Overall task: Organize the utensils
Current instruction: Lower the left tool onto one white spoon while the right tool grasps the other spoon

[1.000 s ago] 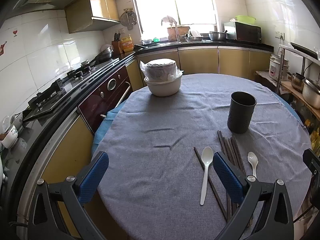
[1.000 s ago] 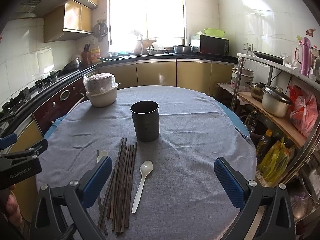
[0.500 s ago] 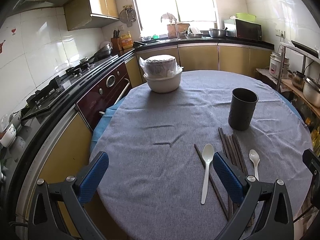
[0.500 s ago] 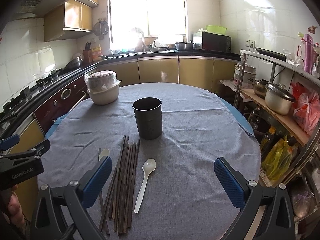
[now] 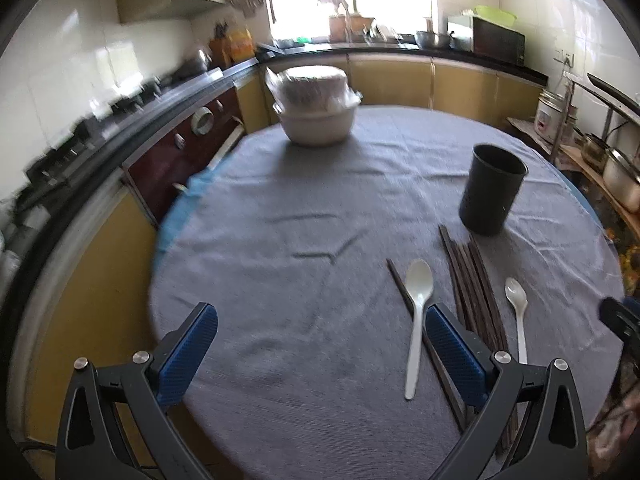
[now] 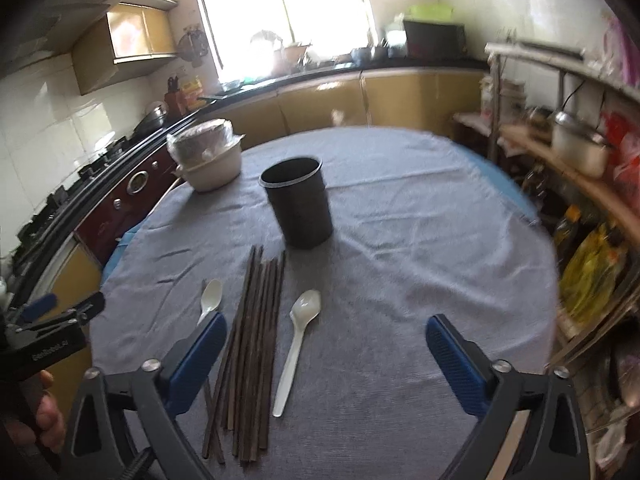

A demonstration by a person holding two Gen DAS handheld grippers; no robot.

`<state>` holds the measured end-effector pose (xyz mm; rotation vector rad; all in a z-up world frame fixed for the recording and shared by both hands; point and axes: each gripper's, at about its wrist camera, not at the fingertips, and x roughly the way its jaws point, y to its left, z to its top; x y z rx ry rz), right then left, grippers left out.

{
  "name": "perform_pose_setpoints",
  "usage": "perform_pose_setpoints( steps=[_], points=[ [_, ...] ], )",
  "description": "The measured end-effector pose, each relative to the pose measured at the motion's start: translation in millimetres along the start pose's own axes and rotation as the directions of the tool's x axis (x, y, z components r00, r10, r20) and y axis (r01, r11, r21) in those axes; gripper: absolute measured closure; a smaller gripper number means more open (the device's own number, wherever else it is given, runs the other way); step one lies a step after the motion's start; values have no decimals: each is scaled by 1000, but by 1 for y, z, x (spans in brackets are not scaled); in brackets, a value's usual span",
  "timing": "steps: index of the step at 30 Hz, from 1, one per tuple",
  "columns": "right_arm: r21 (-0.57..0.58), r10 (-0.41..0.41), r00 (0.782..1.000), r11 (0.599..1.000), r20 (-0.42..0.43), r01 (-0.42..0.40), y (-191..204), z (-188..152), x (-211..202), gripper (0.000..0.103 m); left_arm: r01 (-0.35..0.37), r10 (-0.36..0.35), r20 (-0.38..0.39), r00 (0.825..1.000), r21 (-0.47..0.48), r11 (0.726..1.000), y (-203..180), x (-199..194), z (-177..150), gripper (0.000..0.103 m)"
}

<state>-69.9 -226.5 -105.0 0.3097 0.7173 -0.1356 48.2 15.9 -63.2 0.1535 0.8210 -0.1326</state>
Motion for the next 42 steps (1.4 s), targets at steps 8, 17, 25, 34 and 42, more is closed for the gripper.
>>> perform_pose_setpoints(
  steps=[8, 17, 25, 34, 42],
  points=[
    [134, 172, 965, 980, -200, -147, -12, 9, 78, 44, 68, -72, -115, 991, -35, 997, 10, 39, -4, 0],
    [147, 100, 931, 988, -350, -51, 5, 15, 140, 64, 240, -232, -187, 955, 21, 970, -10, 75, 15, 22],
    [75, 56, 926, 997, -372, -31, 16, 17, 148, 78, 384, -344, -307, 887, 78, 920, -40, 125, 32, 60],
    [125, 113, 938, 989, -328, -76, -8, 21, 136, 90, 470, -420, -330, 845, 84, 879, -46, 130, 35, 94],
    [201, 154, 919, 976, -362, -84, -20, 18, 139, 79, 469, -423, -336, 842, 67, 881, -44, 133, 32, 93]
  ],
)
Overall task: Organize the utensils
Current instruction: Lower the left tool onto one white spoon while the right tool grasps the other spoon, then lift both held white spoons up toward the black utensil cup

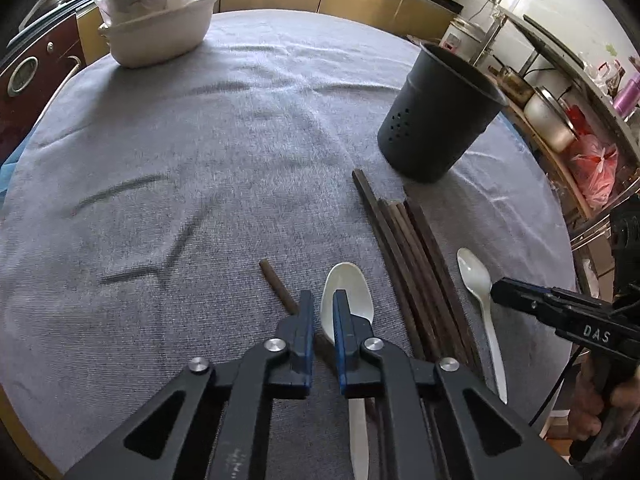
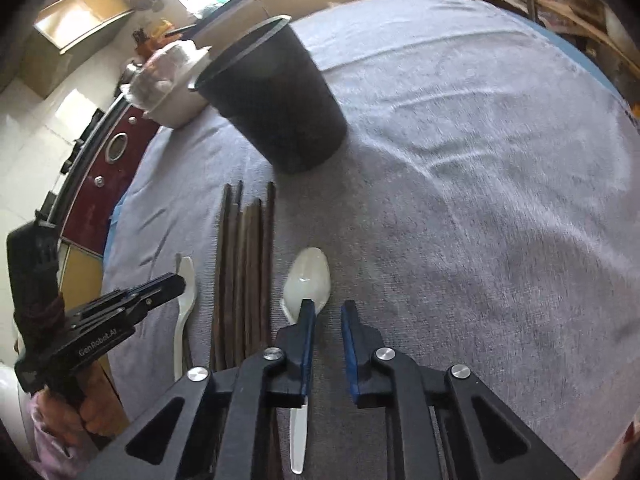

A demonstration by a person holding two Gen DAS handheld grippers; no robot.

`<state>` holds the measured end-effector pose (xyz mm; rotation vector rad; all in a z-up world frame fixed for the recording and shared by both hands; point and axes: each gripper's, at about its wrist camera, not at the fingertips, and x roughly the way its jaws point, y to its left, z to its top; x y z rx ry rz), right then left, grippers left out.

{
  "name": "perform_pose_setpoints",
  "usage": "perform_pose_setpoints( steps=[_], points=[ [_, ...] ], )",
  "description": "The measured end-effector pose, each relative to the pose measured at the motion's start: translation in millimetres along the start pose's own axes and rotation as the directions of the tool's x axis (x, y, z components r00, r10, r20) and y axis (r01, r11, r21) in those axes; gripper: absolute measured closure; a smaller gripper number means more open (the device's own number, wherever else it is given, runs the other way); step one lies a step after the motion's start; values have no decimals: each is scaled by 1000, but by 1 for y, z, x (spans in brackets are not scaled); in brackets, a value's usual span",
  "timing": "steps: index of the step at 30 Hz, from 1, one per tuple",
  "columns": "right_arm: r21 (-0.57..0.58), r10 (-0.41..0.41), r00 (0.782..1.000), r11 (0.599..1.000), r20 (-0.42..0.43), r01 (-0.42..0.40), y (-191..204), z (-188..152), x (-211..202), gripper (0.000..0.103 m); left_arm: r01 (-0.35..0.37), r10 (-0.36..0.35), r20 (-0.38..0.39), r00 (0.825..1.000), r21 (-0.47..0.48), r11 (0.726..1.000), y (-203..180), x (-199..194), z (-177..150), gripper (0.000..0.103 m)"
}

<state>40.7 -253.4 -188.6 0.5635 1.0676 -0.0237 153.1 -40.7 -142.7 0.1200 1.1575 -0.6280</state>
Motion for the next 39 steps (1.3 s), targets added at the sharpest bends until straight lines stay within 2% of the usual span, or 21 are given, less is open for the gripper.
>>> perform_pose_setpoints(
  steps=[1, 2, 3, 4, 6, 8, 9, 12, 15, 17, 20, 24, 26, 33, 35, 36, 37, 39],
  points=[
    [-5, 4, 1000, 1000, 2, -4, 1, 0, -1, 69, 13, -13, 4, 1000, -4, 1000, 0, -1, 1, 91],
    [-16, -3, 1000, 1000, 6, 3, 3, 1, -3, 53, 20, -20, 6, 1000, -5, 1000, -1, -1, 2, 88],
    [-33, -10, 1000, 999, 13, 10, 7, 1, -4, 44, 22, -22, 9, 1000, -2, 1000, -1, -2, 2, 80],
    [-47, -12, 1000, 999, 27, 13, 10, 2, -5, 37, 16, -16, 12, 1000, 5, 1000, -3, 0, 3, 78],
    [-85, -30, 999, 996, 46, 34, 18, 2, -3, 39, 13, -13, 7, 1000, 17, 1000, -4, 5, 4, 78],
    [-123, -81, 997, 989, 11, 82, 27, 3, 7, 59, 26, -25, -3, 1000, 19, 999, -4, 11, 4, 78],
    [-157, -119, 992, 980, 36, 123, 33, 2, 8, 62, 32, -32, -6, 999, 21, 999, -4, 13, 4, 78],
    [-223, -185, 982, 956, 41, 189, 45, 2, 14, 69, 36, -36, 1, 999, 44, 998, -7, 16, 0, 95],
    [-278, -219, 974, 934, 57, 226, 52, 0, 17, 73, 32, -33, 12, 999, 59, 998, -10, 14, -5, 98],
    [-265, -198, 979, 942, 55, 205, 49, 1, 16, 76, 31, -33, 31, 999, 65, 997, -11, 8, -8, 98],
    [-212, -119, 991, 969, 55, 128, 35, 3, 5, 76, 36, -41, 65, 997, 70, 997, -11, -5, -9, 98],
    [-177, -95, 993, 978, 73, 106, 24, 5, -2, 76, 27, -35, 93, 995, 79, 997, -13, -19, -8, 98],
    [-160, -57, 993, 984, 101, 73, 19, 3, -12, 76, 22, -32, 103, 994, 91, 996, -14, -24, -8, 98],
    [-122, 24, 988, 993, 156, -5, 14, 1, -31, 76, -6, 3, 49, 999, 65, 998, -5, -14, -8, 98],
    [-117, 30, 987, 993, 158, -12, 11, -2, -33, 76, -4, 1, 35, 999, 86, 996, -9, -8, -8, 86],
    [-113, 35, 987, 993, 157, -17, 10, -5, -34, 76, -9, 6, 30, 1000, 94, 996, -11, -6, -9, 69],
    [-110, 38, 987, 994, 155, -21, 9, -7, -34, 76, -23, 20, 28, 999, 108, 994, -13, -2, -9, 58],
    [-103, 47, 988, 994, 144, -32, 8, -10, -30, 76, -36, 34, 19, 999, 129, 991, -17, 4, -7, 58]
  ],
)
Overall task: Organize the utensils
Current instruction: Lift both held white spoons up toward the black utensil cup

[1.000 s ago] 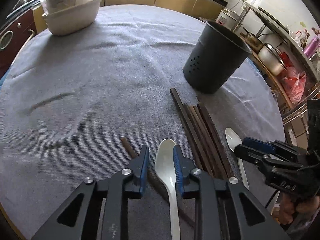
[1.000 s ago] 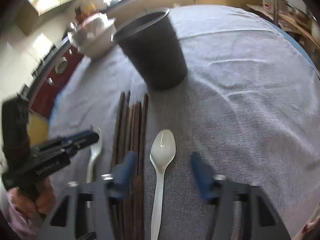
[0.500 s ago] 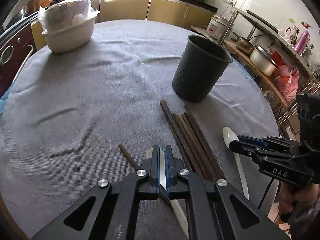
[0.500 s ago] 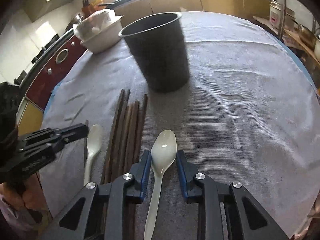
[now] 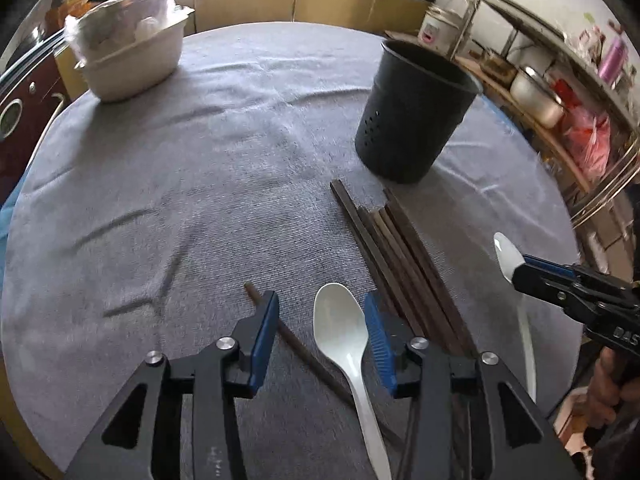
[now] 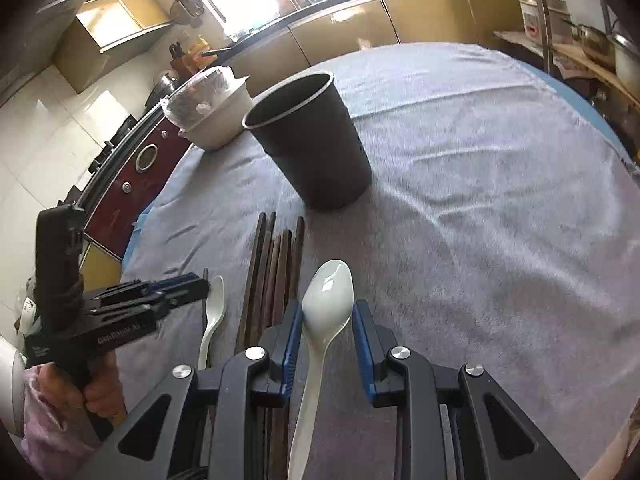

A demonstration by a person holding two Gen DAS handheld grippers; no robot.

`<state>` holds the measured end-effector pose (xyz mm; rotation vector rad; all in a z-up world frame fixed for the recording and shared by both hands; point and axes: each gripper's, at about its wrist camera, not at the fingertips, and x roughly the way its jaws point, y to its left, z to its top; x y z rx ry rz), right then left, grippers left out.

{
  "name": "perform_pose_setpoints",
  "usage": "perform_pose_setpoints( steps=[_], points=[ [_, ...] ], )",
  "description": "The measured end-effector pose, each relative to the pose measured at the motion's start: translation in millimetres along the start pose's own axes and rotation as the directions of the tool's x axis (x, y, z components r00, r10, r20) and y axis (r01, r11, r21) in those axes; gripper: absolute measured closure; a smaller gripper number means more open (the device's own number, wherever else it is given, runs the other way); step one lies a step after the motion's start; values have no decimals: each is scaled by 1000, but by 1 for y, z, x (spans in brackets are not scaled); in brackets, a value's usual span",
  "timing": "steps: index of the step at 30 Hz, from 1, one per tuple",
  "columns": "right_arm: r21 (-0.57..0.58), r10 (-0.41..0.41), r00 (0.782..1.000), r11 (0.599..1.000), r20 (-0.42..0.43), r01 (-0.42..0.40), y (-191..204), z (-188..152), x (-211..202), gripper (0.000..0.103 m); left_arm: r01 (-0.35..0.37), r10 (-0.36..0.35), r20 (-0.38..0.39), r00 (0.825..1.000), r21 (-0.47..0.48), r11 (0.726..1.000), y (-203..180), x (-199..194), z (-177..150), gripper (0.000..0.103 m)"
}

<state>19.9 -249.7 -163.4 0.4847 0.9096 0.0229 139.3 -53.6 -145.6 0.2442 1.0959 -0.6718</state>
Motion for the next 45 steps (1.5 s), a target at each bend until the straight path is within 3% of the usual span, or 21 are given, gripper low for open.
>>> perform_pose_setpoints(
  steps=[3, 4, 5, 12, 16, 18, 23, 27, 32, 35, 38, 43, 45],
  points=[
    [-3, 4, 1000, 1000, -9, -4, 1, -3, 2, 76, 25, -25, -12, 1000, 8, 1000, -1, 7, -1, 59],
    [-6, 4, 1000, 1000, -10, -4, 1, -3, 2, 76, 29, -29, -13, 999, 14, 999, -2, 9, -1, 71],
    [-9, 4, 1000, 1000, -10, -4, 1, -4, 2, 76, 27, -26, -11, 1000, 22, 999, -3, 10, -2, 74],
    [-29, 19, 1000, 999, 19, -18, 4, 0, -2, 76, 14, -17, 50, 999, 56, 998, -8, 0, -3, 75],
    [-54, 48, 994, 998, 98, -43, 10, 9, -15, 76, 22, -24, 115, 993, 18, 1000, -4, -24, 8, 75],
    [-62, 73, 982, 996, 176, -63, 13, 20, -27, 76, 29, -27, 171, 985, -7, 1000, -3, -39, 20, 75],
    [-95, 86, 933, 994, 349, -56, 25, 58, -52, 76, 42, -13, 323, 946, -86, 995, -1, -78, 61, 75],
    [-90, 69, 874, 995, 481, -28, 32, 98, -62, 76, 56, 12, 441, 897, -142, 988, -2, -100, 100, 75],
    [-56, 12, 806, 998, 592, 27, 30, 138, -52, 76, 64, 60, 571, 819, -195, 979, -9, -110, 144, 75],
    [-43, -25, 782, 997, 622, 66, 28, 153, -37, 76, 46, 100, 606, 789, -221, 974, -14, -100, 165, 75],
    [-42, -45, 778, 995, 626, 92, 25, 161, -18, 76, -12, 150, 605, 782, -226, 974, -23, -76, 177, 75],
    [-47, -47, 782, 994, 621, 97, 18, 163, 2, 76, -48, 175, 558, 811, -235, 971, -26, -39, 177, 75],
    [-70, -54, 780, 990, 623, 124, 19, 158, 6, 76, -59, 184, 553, 812, -235, 970, -25, -34, 172, 75]
  ],
)
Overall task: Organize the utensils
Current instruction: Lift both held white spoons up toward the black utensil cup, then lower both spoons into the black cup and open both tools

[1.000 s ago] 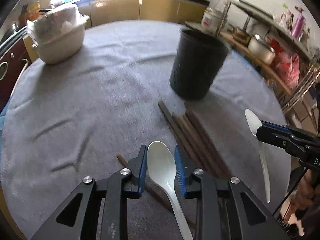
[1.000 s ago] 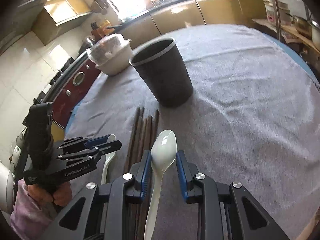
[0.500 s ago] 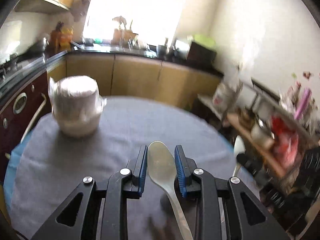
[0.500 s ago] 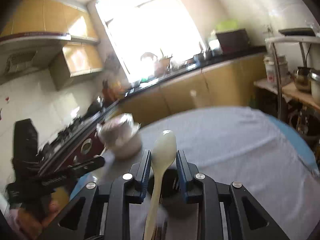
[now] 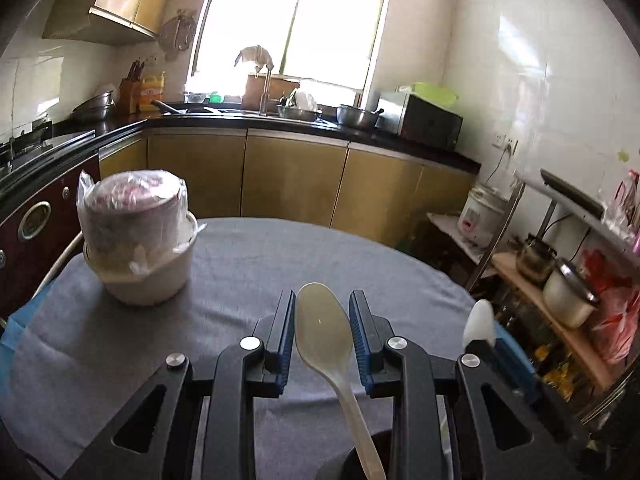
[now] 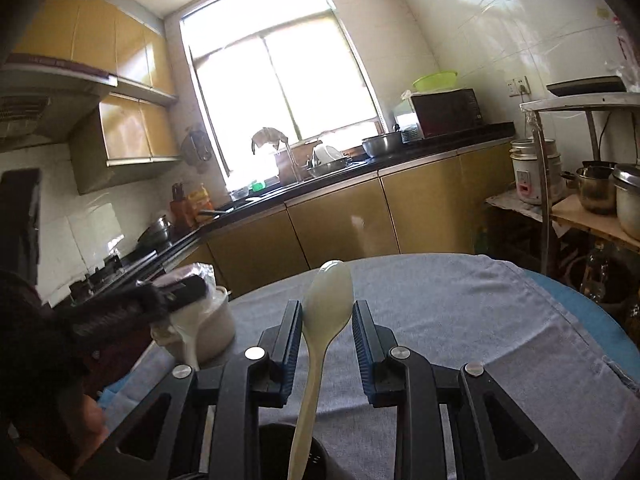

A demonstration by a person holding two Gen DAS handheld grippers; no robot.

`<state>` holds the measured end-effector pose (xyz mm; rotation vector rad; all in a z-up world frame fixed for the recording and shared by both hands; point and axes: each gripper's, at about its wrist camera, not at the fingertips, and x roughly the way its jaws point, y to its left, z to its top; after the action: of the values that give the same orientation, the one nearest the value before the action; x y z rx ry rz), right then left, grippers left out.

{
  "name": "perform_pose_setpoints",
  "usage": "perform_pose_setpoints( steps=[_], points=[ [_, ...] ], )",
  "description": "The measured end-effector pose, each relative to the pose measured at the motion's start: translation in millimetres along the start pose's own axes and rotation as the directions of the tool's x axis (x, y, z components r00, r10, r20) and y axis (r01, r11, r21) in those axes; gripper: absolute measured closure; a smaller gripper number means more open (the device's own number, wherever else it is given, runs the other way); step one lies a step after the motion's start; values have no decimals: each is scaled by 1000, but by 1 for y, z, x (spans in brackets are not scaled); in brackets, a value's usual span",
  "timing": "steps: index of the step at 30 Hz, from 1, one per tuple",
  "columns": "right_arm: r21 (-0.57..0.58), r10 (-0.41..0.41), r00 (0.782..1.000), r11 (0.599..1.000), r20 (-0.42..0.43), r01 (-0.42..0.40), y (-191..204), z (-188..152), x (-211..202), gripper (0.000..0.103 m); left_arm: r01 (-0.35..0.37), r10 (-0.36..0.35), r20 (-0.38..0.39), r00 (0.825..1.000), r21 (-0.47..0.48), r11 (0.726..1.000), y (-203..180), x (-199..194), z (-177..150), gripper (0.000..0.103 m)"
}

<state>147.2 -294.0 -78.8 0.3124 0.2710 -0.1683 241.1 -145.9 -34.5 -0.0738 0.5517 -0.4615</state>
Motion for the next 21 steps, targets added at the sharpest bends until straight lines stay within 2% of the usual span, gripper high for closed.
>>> perform_pose_setpoints(
  steps=[4, 6, 11, 14, 15, 16, 18, 19, 21],
  points=[
    [-47, 21, 1000, 999, -8, -21, 1, -11, -10, 76, -13, 12, 18, 1000, 35, 999, -4, -1, -13, 74],
    [-64, 32, 999, 997, -19, -33, 1, -15, -16, 75, -9, 10, -6, 1000, 59, 998, -7, -1, -18, 74],
    [-84, 51, 998, 995, -27, -53, 4, -22, -42, 75, 56, -47, -93, 995, 91, 994, -8, -7, -34, 74],
    [-90, 72, 996, 993, -46, -76, 6, -25, -53, 75, 83, -71, -110, 991, 109, 991, -8, -21, -39, 74],
    [-89, 76, 995, 993, -58, -81, 6, -26, -56, 74, 86, -73, -113, 991, 116, 990, -7, -26, -41, 69],
    [-85, 80, 995, 993, -65, -86, 5, -27, -59, 74, 94, -80, -114, 990, 119, 989, -6, -34, -42, 59],
    [-64, 97, 991, 993, -96, -103, 4, -29, -64, 71, 94, -82, -105, 991, 119, 988, -2, -48, -44, 46],
    [-52, 96, 990, 993, -103, -102, 3, -29, -68, 69, 88, -77, -96, 992, 118, 989, 2, -58, -46, 43],
    [-15, 104, 989, 994, -106, -106, -1, -30, -77, 57, 79, -69, -91, 993, 110, 991, 13, -75, -49, 41]
  ],
)
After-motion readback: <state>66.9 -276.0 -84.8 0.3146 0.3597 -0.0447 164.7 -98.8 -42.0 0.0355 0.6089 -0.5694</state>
